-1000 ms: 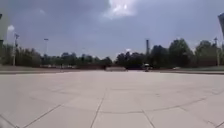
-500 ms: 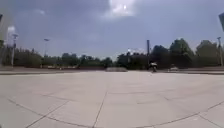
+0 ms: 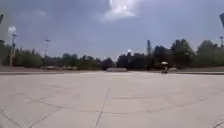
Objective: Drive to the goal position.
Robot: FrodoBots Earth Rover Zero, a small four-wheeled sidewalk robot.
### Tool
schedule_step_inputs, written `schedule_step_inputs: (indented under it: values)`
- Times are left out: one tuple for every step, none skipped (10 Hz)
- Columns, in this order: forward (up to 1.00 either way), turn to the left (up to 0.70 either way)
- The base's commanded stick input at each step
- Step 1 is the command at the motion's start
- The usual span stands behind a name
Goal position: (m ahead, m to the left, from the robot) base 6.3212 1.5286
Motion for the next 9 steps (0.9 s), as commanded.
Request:
schedule_step_inputs:
  values:
    - [0.70,0.00]
    - [0.70,0.00]
    - [0.70,0.00]
    - [0.70,0.00]
    - [0.70,0.00]
    - [0.70,0.00]
    - [0.70,0.00]
    - [0.70,0.00]
    - [0.70,0.00]
